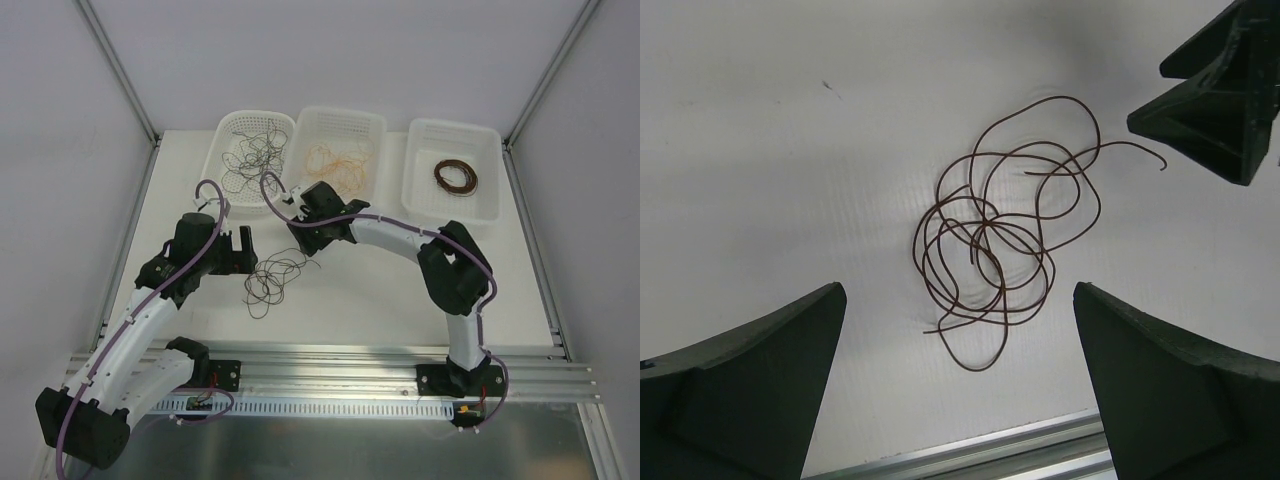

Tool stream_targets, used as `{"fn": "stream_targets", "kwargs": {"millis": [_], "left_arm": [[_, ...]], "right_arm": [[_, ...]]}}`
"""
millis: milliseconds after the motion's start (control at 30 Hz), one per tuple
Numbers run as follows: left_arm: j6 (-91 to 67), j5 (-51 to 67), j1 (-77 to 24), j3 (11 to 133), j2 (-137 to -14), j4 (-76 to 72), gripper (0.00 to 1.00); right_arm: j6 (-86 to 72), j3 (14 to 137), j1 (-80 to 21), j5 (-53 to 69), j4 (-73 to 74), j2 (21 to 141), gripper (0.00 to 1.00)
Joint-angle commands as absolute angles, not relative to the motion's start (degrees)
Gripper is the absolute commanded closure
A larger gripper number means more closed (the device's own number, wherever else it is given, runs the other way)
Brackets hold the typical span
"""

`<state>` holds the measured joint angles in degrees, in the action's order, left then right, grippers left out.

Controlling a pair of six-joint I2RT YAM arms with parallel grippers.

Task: Untangle the cables

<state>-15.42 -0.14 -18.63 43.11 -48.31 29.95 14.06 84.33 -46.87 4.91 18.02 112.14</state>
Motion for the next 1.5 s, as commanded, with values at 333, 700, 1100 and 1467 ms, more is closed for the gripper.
{"fn": "stream_targets", "kwargs": {"millis": [333,700,1100,1467], "left_arm": [[-14.5,-0.2,-17.9,42.5,-49.6,29.7,0.01],[-14.5,-0.1,-17.8,42.5,-50.5,29.7,0.01],[-14.4,2.8,-17.8,42.4,-52.8,29.6,0.01],[-14.2,6.6,-17.8,42.9,-56.6,29.6,0.02]], "right_arm": [[15.4,94.5,-49.4,3.3,12.7,123.6,0.52],[15.9,89.8,-50.7,1.9,9.8,123.4,0.85],[15.8,75.9,-50.6,-3.6,7.6,100.1,0.99],[14.7,74.0,-50.8,-8.0,14.2,78.6,0.99]]}}
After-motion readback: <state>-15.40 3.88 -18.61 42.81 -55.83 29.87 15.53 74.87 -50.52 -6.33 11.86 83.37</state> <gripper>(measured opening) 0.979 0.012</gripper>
